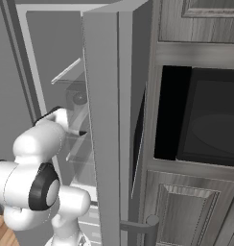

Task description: Retrieve a lemon from the fridge and place it on the cutting board with the fish.

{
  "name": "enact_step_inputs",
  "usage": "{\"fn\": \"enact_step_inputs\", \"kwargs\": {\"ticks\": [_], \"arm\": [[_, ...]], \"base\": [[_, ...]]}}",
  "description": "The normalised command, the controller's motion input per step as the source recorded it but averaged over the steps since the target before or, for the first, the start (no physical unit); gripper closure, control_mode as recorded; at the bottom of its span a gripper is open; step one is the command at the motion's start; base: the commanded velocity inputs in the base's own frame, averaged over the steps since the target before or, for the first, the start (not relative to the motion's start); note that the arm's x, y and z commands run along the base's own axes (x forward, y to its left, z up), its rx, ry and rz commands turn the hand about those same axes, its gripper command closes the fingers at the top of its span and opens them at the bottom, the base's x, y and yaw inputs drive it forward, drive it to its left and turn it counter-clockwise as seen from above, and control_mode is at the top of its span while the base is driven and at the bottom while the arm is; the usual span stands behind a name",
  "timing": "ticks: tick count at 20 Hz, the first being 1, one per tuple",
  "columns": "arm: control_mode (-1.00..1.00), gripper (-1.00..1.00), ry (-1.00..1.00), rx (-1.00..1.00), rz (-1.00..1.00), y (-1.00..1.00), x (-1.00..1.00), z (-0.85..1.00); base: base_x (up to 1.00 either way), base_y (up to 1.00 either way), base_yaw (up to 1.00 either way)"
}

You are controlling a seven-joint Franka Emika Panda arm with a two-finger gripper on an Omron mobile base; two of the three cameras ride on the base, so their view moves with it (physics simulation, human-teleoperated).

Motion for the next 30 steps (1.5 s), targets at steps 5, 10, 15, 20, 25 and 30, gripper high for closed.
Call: {"fn": "enact_step_inputs", "kwargs": {"ticks": [5,10,15,20,25,30], "arm": [[-1.0,-1.0,0.01,0.0,0.0,0.1,-0.06,-0.02],[-1.0,-1.0,0.0,0.0,0.0,0.08,-0.03,0.0],[-1.0,-1.0,0.01,0.0,0.0,-0.02,0.0,0.0],[-1.0,-1.0,0.05,0.0,0.0,-0.02,0.0,0.0],[-1.0,-1.0,0.02,0.0,0.0,0.0,0.0,0.0],[-1.0,-1.0,0.04,0.0,0.0,0.0,0.0,-0.06]], "base": [[0.0,0.0,0.0],[0.0,0.0,0.0],[0.0,0.0,0.0],[0.0,0.0,0.0],[0.0,0.0,0.0],[0.0,0.0,0.0]]}}
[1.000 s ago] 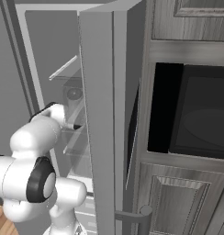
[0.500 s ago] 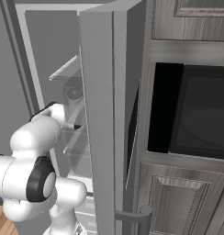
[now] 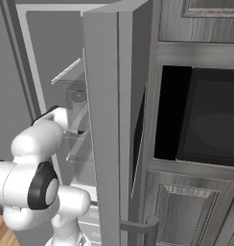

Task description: Retrieve a lemon from the fridge and place it on the cutting board with the fish.

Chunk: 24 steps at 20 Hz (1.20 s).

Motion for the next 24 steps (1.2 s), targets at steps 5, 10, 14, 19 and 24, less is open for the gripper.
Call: {"fn": "enact_step_inputs", "kwargs": {"ticks": [5,10,14,19,24], "arm": [[-1.0,-1.0,0.04,0.0,0.0,0.0,0.0,-0.14],[-1.0,-1.0,0.0,0.0,0.0,0.0,0.0,-0.07],[-1.0,-1.0,0.0,0.0,0.0,0.0,0.01,-0.02],[-1.0,-1.0,0.0,0.0,0.0,0.0,0.0,0.0],[-1.0,-1.0,0.0,0.0,0.0,0.0,0.0,0.0]], "base": [[0.0,0.0,0.0],[0.0,0.0,0.0],[0.0,0.0,0.0],[0.0,0.0,0.0],[0.0,0.0,0.0]]}}
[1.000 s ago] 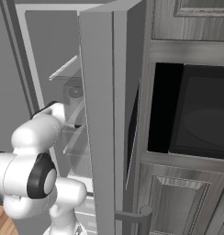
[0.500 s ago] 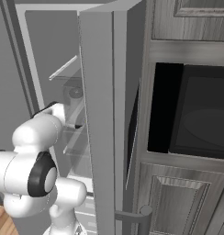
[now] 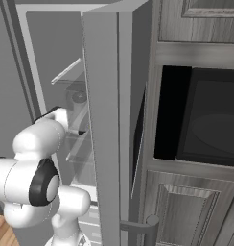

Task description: Retrieve a lemon from the fridge and place it on the cutting board with the fish.

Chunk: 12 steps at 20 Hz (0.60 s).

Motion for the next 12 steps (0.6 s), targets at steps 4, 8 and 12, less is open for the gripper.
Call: {"fn": "enact_step_inputs", "kwargs": {"ticks": [4,8,12], "arm": [[-1.0,-1.0,0.0,0.0,0.0,-0.05,0.0,0.0],[-1.0,1.0,0.0,0.0,0.0,0.0,0.0,-0.01],[-1.0,1.0,0.0,0.0,0.0,0.0,0.0,0.0]], "base": [[0.0,0.0,0.0],[0.0,0.0,0.0],[0.0,0.0,0.0]]}}
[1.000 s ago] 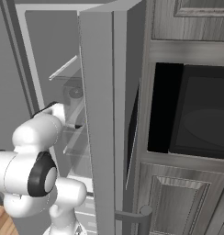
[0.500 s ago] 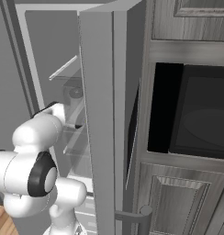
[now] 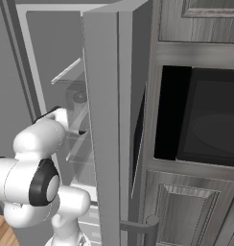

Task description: Retrieve a lemon from the fridge and place it on the cutting board with the fish.

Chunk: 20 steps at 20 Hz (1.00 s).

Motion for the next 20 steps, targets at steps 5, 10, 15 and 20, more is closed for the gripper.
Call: {"fn": "enact_step_inputs", "kwargs": {"ticks": [5,10,15,20], "arm": [[-1.0,1.0,0.0,0.0,0.0,0.0,0.0,0.0],[-1.0,1.0,0.0,0.0,0.0,0.0,-0.02,0.0],[-1.0,1.0,-0.02,0.0,-0.08,0.0,-0.59,0.03],[-1.0,1.0,0.01,0.07,-0.09,0.0,-0.83,0.29]], "base": [[0.0,0.0,0.0],[0.0,0.0,0.0],[0.0,0.0,0.0],[0.0,0.0,0.0]]}}
